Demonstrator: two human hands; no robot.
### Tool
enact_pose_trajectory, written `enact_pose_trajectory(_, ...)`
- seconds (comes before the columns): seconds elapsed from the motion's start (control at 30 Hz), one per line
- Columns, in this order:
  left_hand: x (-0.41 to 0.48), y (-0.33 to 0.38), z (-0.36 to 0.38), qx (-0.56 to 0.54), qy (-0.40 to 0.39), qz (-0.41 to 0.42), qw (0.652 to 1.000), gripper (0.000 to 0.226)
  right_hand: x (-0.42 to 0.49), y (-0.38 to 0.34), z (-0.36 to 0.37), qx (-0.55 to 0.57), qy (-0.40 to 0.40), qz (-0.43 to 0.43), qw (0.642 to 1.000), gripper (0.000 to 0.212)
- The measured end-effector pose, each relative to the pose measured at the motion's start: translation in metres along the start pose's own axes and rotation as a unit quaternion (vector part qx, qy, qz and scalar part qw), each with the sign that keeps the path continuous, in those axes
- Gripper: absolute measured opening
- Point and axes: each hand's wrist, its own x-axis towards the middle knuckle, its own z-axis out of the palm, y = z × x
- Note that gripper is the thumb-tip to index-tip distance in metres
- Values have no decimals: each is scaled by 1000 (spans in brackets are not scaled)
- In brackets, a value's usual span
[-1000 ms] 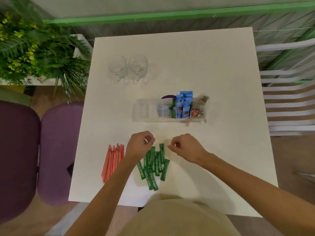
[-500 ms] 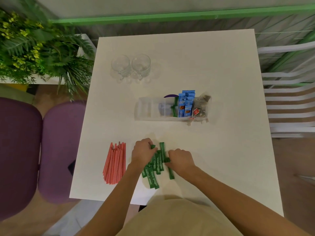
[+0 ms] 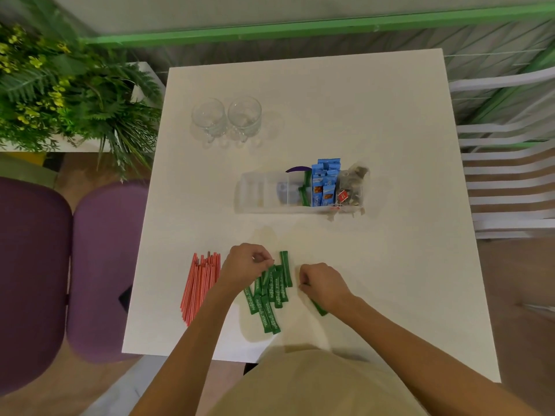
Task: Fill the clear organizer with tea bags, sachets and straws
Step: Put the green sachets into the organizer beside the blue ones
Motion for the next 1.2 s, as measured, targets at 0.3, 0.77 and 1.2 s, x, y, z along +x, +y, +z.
enact_pose_trajectory(0.3,7,40,-26,-98,79,100,987,6,-9,7,-29,137,53,-58,987,10)
enact_pose_trajectory(0.77,114,121,-63,70,114,183,974,6,4,-14,-117,234,168,-92,953,8)
enact_pose_trajectory(1.2,132,105,-46,151,154,205,955,10,50,-39,-198,177,211,-100,956,10)
